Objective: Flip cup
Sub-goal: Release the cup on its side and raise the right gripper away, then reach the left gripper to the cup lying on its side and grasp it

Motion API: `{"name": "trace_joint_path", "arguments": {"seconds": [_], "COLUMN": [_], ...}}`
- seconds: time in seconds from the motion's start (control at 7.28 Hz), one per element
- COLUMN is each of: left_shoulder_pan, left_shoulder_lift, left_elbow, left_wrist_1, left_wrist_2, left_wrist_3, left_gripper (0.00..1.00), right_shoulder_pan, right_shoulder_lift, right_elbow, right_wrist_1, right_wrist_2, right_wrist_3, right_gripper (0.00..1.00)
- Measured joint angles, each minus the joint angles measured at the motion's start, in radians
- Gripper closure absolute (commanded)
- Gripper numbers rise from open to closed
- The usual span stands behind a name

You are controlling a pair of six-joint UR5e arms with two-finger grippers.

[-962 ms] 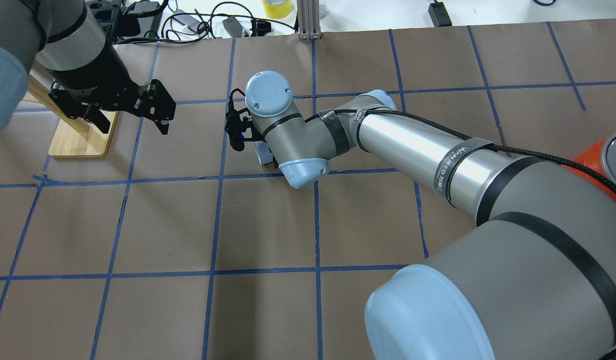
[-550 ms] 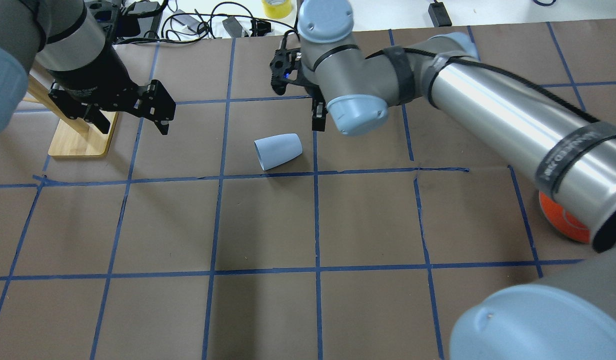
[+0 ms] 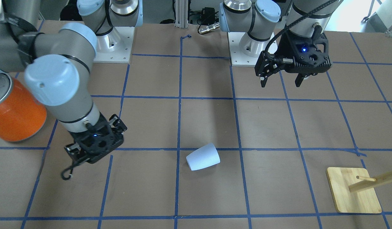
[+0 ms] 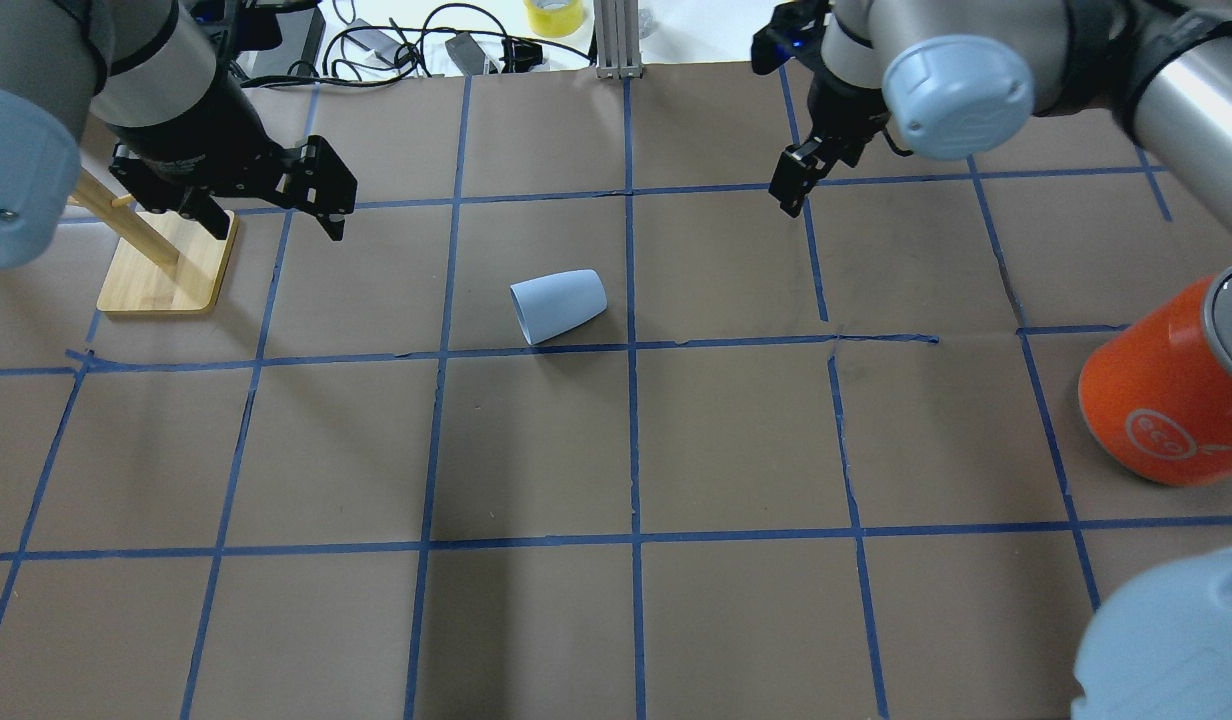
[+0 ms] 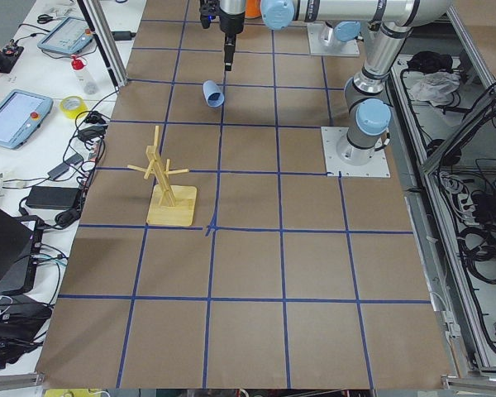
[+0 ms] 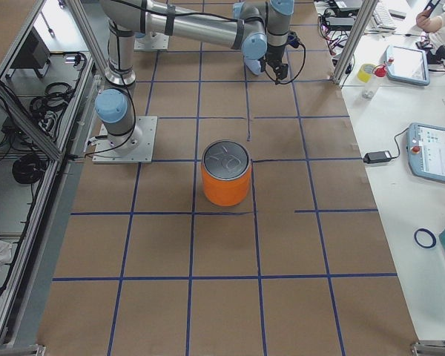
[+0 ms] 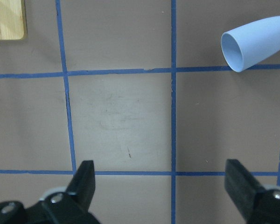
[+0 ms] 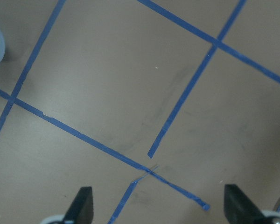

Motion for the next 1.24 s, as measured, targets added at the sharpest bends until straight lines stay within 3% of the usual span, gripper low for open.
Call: {"name": "trace_joint_path", "arguments": {"seconds": [0.41, 0.96, 1.24], "left_shoulder_pan": [0.001, 0.002, 0.003], "left_shoulder_lift": [-0.116, -0.259, -0.320], "left_elbow": [-0.054, -0.120, -0.129], "left_wrist_1": [0.131, 0.173, 0.264], "left_wrist_2": [-0.083, -0.237, -0.322], "left_wrist_3": [-0.044, -0.094, -0.113], "left_gripper": [0.00, 0.00, 0.00], "right_shoulder_pan": [-0.009, -0.008, -0.008], "right_shoulder_lift": [-0.119, -0.145, -0.183], "right_elbow": [0.012, 0.020, 0.029], "right_wrist_1": [0.104, 0.126, 0.203], "right_wrist_2": [-0.010, -0.027, -0.027], "right_wrist_3": [0.343, 0.453, 0.458], "right_gripper": [0.00, 0.00, 0.00]}}
